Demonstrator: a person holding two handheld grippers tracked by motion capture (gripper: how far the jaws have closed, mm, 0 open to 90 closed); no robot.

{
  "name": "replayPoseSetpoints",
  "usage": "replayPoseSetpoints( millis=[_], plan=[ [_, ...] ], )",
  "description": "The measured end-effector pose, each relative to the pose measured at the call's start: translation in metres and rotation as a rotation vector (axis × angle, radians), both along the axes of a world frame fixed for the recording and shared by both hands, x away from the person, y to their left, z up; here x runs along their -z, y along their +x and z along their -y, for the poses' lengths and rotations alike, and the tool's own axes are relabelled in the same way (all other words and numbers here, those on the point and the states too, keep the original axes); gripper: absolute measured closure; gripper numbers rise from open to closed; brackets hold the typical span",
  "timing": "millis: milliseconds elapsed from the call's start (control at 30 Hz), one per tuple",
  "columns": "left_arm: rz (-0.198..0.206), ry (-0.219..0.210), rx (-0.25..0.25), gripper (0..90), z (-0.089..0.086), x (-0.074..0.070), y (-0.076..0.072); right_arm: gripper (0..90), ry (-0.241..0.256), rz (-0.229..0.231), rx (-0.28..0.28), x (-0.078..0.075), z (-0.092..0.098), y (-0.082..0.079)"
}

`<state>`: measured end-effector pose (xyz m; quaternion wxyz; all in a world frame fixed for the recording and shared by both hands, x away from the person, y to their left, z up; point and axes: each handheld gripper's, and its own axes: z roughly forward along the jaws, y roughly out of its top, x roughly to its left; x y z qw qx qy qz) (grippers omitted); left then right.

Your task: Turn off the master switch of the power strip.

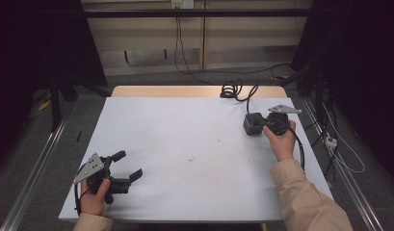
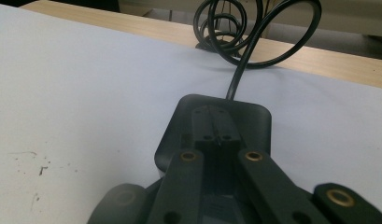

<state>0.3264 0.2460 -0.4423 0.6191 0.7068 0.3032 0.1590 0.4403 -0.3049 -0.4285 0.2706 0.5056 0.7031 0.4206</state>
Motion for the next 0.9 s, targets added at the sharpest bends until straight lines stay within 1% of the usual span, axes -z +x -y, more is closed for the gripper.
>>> replayPoseSetpoints(
  millis=[33,100,233,400,600,700,900],
  plan=[
    [0.000,0.001,0.000,1.8,0.0001,0.0001,0.0000,90.0,-0.011,-0.001,0.001,-0.0005,-0.0011,-0.0002],
    [-0.001,0.000,0.000,1.8,0.0004,0.0002,-0.0001,90.0,-0.015,-0.003,0.000,-0.0009,-0.0015,0.0000],
    [0.000,0.002,0.000,1.8,0.0007,0.0002,-0.0004,90.0,0.002,-0.003,0.003,-0.0001,-0.0002,-0.0001],
    [0.001,0.003,0.002,1.8,0.0004,0.0003,-0.0003,90.0,-0.001,-0.005,0.003,-0.0004,-0.0007,-0.0002],
    [0.000,0.004,0.003,1.8,0.0009,0.0003,-0.0004,90.0,0.019,-0.011,0.008,0.0000,0.0001,-0.0003],
    [0.001,0.006,0.003,1.8,0.0009,0.0003,-0.0005,90.0,0.015,-0.011,0.009,-0.0001,-0.0002,-0.0003],
    [0.004,0.011,0.004,1.8,0.0009,0.0003,-0.0002,90.0,0.022,-0.017,0.018,-0.0004,-0.0005,-0.0001]
  ],
)
